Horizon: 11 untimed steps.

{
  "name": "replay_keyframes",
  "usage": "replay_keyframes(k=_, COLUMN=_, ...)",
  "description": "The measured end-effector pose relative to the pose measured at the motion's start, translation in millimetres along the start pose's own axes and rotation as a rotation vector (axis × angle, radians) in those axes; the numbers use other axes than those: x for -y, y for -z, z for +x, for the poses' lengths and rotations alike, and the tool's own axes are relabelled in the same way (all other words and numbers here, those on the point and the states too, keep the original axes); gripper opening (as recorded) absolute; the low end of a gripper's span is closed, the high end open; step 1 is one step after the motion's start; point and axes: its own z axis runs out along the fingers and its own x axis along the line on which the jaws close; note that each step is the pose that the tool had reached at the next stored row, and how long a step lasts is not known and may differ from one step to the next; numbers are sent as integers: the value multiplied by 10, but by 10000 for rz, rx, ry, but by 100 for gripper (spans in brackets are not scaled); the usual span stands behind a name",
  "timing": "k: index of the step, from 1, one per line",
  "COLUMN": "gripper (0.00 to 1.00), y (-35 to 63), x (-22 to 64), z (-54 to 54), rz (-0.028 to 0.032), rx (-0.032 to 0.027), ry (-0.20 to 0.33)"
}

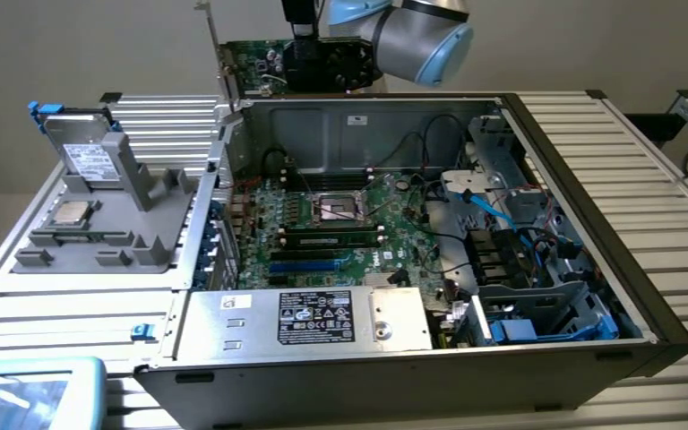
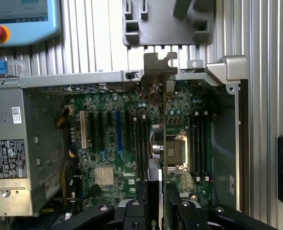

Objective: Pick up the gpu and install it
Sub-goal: 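Insert the gpu into the slot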

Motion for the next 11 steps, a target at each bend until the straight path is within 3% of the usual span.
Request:
replay_keyframes(k=4, gripper=27, y=-34, x=9, z=16, rz=-31, rx=39, ry=-48)
replay_keyframes(k=8, gripper=27, y=-60, x=15, z=51, rz=-291, rx=26, ry=-50)
replay_keyframes(k=9, gripper=27, y=-72, x=24, z=59, rz=-331, rx=28, ry=-50)
replay_keyframes(k=11, gripper=27, y=-105, x=62, z=67, rz=-342, rx=42, ry=-50)
